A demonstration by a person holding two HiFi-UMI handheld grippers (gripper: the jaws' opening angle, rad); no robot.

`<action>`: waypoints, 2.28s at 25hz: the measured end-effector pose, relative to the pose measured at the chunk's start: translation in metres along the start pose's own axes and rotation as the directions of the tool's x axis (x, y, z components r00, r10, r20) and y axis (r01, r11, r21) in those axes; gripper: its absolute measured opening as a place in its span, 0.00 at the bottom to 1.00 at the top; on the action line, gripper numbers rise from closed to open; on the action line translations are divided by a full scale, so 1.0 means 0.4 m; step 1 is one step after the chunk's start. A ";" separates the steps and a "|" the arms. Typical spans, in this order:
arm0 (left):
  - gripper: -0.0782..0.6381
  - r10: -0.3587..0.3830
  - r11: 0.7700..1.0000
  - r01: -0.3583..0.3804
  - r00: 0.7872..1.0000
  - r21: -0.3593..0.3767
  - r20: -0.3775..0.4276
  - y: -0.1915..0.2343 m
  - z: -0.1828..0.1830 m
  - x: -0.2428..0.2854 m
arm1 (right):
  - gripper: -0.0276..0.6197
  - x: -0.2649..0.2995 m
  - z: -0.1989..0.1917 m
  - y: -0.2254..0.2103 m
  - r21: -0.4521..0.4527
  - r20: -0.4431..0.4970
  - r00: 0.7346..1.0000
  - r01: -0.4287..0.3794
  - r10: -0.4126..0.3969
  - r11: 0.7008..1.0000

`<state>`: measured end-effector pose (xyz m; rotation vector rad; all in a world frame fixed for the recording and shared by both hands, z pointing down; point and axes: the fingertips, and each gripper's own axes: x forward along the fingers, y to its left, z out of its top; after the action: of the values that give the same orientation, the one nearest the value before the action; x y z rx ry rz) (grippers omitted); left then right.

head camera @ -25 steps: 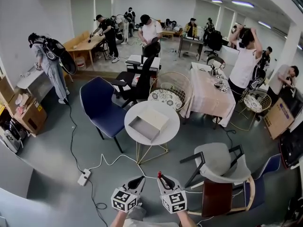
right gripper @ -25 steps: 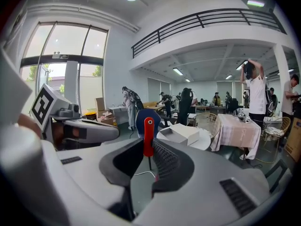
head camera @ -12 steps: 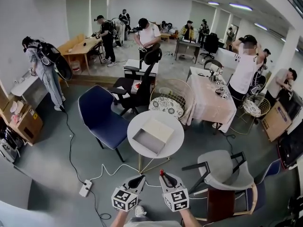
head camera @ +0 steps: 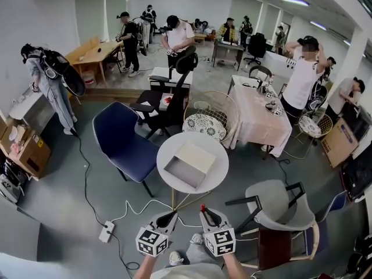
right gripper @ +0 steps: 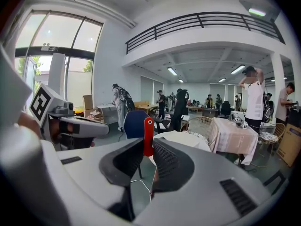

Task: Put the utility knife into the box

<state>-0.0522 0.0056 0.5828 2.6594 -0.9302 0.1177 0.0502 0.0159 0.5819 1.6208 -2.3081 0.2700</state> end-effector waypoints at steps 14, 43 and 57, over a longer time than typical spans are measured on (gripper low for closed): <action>0.13 0.040 0.999 -0.040 0.999 -0.017 -0.033 0.119 0.006 0.103 | 0.15 0.170 0.010 -0.063 0.020 -0.020 0.999 -0.047 0.047 0.999; 0.13 0.100 0.995 -0.101 0.994 -0.006 -0.040 0.415 0.227 0.567 | 0.15 0.622 0.182 -0.377 0.030 -0.026 0.989 -0.142 0.143 0.989; 0.13 0.129 0.991 -0.131 0.990 -0.038 -0.058 0.507 0.233 0.611 | 0.15 0.733 0.193 -0.425 0.049 -0.054 0.987 -0.145 0.148 0.988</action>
<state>0.0115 -0.3190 0.5939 2.5433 -1.0756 0.1990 0.1071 -0.3260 0.6096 1.4448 -2.3966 0.3993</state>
